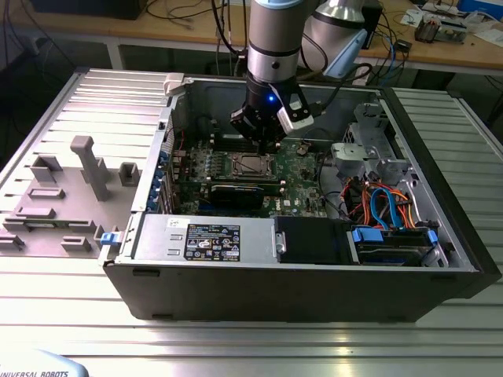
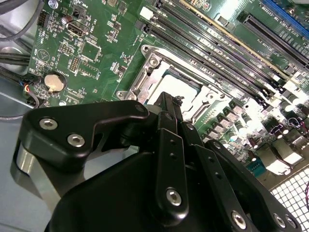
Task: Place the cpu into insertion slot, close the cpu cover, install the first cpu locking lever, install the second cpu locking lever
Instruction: 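Install the second cpu locking lever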
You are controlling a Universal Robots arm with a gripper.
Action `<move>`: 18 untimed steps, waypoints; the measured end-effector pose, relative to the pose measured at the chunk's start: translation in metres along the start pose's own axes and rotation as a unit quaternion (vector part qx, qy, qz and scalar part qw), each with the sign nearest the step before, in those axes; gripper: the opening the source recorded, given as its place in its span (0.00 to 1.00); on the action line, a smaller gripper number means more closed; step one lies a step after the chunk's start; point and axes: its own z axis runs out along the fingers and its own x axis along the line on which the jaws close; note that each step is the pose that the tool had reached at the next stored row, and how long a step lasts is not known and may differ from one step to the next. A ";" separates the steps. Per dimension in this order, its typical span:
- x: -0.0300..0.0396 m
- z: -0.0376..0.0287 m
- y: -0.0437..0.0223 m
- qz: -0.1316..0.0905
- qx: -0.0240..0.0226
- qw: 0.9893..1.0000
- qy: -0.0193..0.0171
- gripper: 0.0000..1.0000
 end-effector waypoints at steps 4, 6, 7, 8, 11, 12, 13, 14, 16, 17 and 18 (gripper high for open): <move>0.0000 0.0000 -0.0001 0.000 0.000 1.000 0.000 0.11; -0.0006 -0.0001 -0.0002 0.000 0.000 1.000 0.001 0.11; -0.0008 0.0000 -0.0004 0.000 0.000 1.000 0.002 0.11; -0.0008 0.0000 -0.0011 0.000 0.000 1.000 0.003 0.11; -0.0007 -0.0002 -0.0078 0.000 0.000 1.000 0.004 0.11; -0.0006 -0.0002 -0.0104 0.000 0.000 1.000 0.004 0.11; -0.0005 -0.0003 -0.0149 0.000 0.000 1.000 0.005 0.11; -0.0004 0.0007 -0.0205 0.000 -0.001 1.000 0.006 0.11; 0.0004 0.0023 -0.0230 0.000 -0.001 1.000 0.007 0.11; 0.0032 0.0032 -0.0240 0.000 -0.001 1.000 0.008 0.11; 0.0055 0.0037 -0.0250 0.000 -0.001 1.000 0.009 0.11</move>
